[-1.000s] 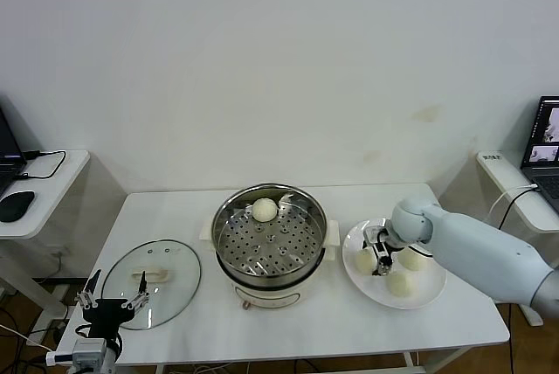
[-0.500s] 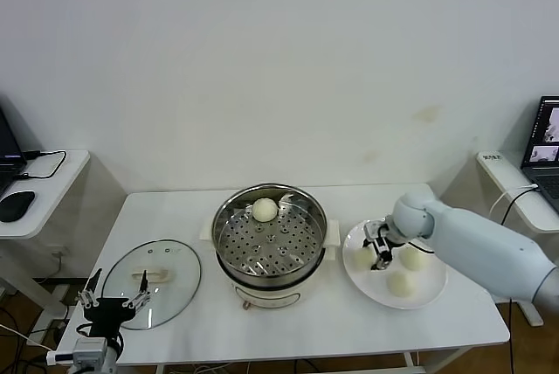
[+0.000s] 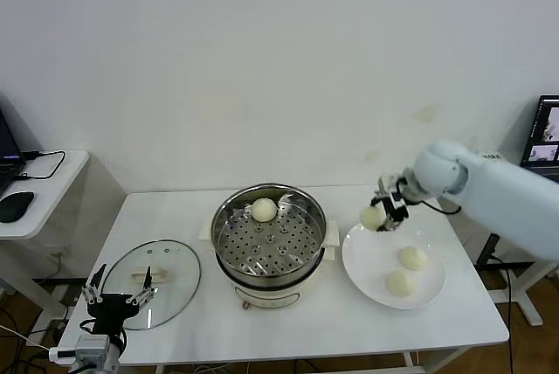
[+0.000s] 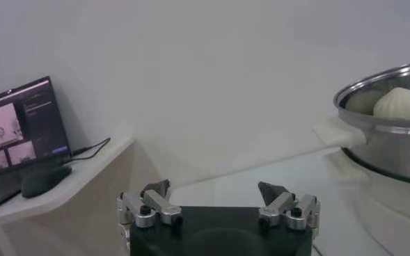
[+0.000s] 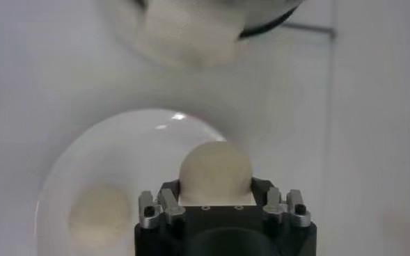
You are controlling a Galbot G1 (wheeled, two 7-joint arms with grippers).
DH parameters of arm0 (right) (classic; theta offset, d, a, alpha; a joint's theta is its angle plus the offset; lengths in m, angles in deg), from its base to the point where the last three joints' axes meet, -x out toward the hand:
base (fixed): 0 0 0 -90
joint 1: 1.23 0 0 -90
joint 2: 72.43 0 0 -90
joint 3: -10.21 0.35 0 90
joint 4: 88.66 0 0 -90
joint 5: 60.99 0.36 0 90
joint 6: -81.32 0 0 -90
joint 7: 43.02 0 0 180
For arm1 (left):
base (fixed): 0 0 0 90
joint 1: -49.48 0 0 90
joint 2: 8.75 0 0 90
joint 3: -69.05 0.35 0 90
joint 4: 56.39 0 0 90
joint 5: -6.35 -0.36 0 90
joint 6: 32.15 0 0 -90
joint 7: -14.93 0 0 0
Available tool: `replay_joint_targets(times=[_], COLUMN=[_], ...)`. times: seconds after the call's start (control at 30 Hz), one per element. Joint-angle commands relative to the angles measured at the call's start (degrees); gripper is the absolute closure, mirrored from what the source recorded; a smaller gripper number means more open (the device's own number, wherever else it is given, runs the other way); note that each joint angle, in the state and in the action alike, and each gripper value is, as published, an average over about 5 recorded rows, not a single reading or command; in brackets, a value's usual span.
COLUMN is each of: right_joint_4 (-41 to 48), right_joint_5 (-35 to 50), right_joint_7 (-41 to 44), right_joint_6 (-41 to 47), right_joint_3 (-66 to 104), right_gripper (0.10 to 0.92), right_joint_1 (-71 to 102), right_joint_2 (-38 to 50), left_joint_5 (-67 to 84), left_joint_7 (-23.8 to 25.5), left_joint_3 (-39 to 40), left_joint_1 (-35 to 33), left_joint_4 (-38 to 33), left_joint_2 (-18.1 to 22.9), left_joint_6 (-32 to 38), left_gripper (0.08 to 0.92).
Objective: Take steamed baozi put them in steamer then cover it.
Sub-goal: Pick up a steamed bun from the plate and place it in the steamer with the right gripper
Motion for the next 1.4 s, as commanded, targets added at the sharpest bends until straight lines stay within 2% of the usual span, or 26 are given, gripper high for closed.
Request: replay_joint_targets(times=[0.03, 0.37, 0.73, 0.97, 1.27, 1.4], right_joint_4=[-3.97, 2.46, 12.65, 16.14, 16.67, 15.21], right_joint_5=[14.74, 22.05, 22.00, 21.58, 21.45, 21.62], right_joint_7=[-6.17, -12.96, -15.09, -15.92, -16.41, -15.63], right_joint_6=[7.30, 14.91, 17.30, 17.59, 17.63, 17.61], right_joint_3=[-7.73, -7.33, -6.76, -7.44, -7.98, -7.93], right_gripper=[0.389, 0.381, 0.383, 0.384, 0.380, 0.324], right_joint_1=[-12.61, -5.19, 2.34, 3.74, 4.03, 3.05], right_joint_2=[-10.17, -26.81, -37.34, -40.63, -40.73, -39.29], left_joint_5=[0.03, 0.13, 0.22, 0.42, 0.51, 0.50], left_joint_7=[-0.02, -0.16, -0.09, -0.13, -0.16, -0.14], left_joint_3=[-0.12, -1.31, -1.10, -1.05, -0.68, -0.53], left_joint_1=[-0.04, -0.66, 0.53, 0.62, 0.99, 1.09], left_joint_4=[-0.05, -0.71, -0.84, -0.79, -0.98, -0.91], left_joint_2=[-0.07, 0.27, 1.02, 1.10, 1.33, 1.27], left_joint_6=[-0.01, 0.11, 0.11, 0.24, 0.29, 0.29], left_gripper=[0.177, 0.177, 0.177, 0.177, 0.177, 0.177])
